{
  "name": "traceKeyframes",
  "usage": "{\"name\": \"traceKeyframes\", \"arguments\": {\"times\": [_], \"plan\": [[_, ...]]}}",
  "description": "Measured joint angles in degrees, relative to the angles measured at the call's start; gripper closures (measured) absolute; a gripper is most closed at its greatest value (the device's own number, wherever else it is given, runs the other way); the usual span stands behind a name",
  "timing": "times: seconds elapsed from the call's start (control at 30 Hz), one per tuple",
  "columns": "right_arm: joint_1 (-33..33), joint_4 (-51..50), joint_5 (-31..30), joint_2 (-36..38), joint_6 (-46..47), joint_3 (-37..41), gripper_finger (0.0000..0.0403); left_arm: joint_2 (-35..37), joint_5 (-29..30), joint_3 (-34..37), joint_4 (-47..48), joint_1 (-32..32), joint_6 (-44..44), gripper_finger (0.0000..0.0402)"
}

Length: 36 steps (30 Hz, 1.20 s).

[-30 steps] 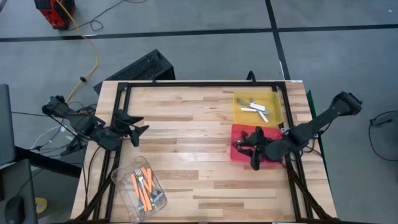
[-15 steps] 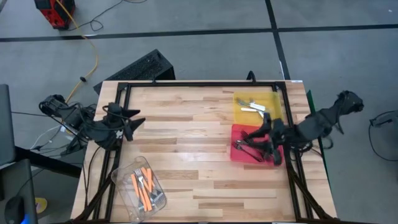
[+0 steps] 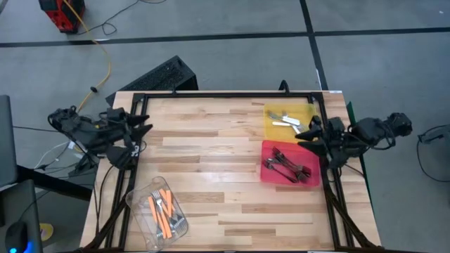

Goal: Sort silverware by color (type)
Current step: Return to Home Position

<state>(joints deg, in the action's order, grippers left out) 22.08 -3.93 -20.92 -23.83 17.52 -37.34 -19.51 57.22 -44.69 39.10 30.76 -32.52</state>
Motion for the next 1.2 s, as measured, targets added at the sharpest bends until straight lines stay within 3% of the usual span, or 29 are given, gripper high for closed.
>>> {"name": "traceKeyframes", "arguments": {"times": [0.3,0.43,0.63,0.93,1.2], "plan": [[-1.76,2.93,-0.01,17.99,1.50,11.39,0.0243,16.61,-6.82,8.38,-9.90,0.20,8.28,0.0159],[-1.76,2.85,-0.04,23.76,1.45,14.94,0.0243,19.27,-5.55,12.54,-9.50,0.20,7.93,0.0159],[-2.00,0.57,-1.12,23.40,1.50,16.33,0.0243,19.36,-7.54,18.11,-11.52,0.23,7.15,0.0159],[-2.02,3.99,-1.69,23.62,3.01,26.07,0.0243,19.45,-11.01,28.62,-21.38,0.27,7.51,0.0159],[-2.02,17.22,-1.73,23.65,1.51,36.74,0.0243,19.38,-15.98,39.25,-35.83,0.24,14.03,0.0159]]}}
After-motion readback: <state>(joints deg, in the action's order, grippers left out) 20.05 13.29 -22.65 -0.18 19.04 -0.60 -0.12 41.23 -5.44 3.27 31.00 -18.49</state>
